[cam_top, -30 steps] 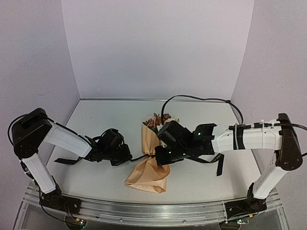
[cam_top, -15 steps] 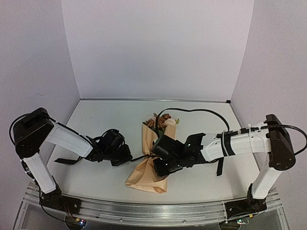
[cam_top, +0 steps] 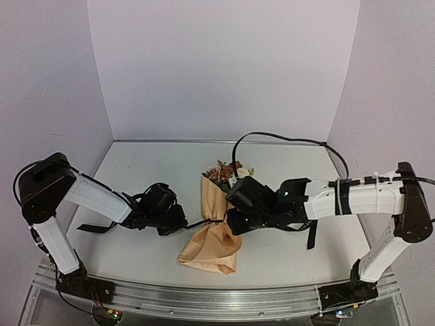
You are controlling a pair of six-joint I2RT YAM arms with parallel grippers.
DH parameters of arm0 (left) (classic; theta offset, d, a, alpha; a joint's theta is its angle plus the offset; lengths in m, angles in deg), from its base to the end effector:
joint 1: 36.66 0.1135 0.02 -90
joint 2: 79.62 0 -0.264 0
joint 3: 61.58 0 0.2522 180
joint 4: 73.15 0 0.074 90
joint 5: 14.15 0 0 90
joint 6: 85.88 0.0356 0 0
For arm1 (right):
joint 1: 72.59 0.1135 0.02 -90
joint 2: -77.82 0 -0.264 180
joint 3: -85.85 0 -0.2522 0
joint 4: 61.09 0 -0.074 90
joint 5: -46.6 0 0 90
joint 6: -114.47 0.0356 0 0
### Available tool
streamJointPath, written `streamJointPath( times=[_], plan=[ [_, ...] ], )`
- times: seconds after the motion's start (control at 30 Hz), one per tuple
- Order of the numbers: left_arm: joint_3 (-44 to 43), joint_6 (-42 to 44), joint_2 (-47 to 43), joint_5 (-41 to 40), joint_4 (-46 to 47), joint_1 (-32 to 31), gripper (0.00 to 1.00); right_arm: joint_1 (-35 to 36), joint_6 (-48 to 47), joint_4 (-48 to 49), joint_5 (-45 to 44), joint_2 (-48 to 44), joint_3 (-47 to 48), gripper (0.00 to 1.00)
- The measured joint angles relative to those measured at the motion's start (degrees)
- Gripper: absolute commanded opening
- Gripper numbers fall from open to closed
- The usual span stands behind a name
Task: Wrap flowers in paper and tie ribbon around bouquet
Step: Pick up the left side of the half-tied ribbon from the folded bouquet.
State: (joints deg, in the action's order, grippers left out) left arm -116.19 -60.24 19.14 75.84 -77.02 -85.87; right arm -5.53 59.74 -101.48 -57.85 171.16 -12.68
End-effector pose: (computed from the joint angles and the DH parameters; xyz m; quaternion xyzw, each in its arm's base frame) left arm 0.2054 -0.2381 0.1173 -0.1231 0.9255 -0.2996 0.1963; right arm 0.1440 0.3176 0.2394 -0.2180 0.9140 0.1753 0.2939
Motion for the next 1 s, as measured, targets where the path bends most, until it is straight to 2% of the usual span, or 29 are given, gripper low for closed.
streamJointPath(
  times=[0.13,0.23,0.7,1.0],
  plan=[
    [0.0,-0.06,0.0,0.0,0.01,0.0,0.0,-0.96,-1.47,-0.29,-0.11,3.06,0.11,0.19],
    [0.0,-0.06,0.0,0.0,0.02,0.0,0.0,-1.34,-2.64,-0.64,0.01,4.46,1.49,0.01],
    [-0.04,-0.16,0.64,1.57,0.5,-0.04,0.0,0.53,-2.39,0.43,4.68,10.23,4.63,0.0],
    [-0.07,-0.19,0.81,1.83,0.71,-0.04,0.0,1.24,2.27,7.48,7.9,14.01,0.62,0.0]
  ],
)
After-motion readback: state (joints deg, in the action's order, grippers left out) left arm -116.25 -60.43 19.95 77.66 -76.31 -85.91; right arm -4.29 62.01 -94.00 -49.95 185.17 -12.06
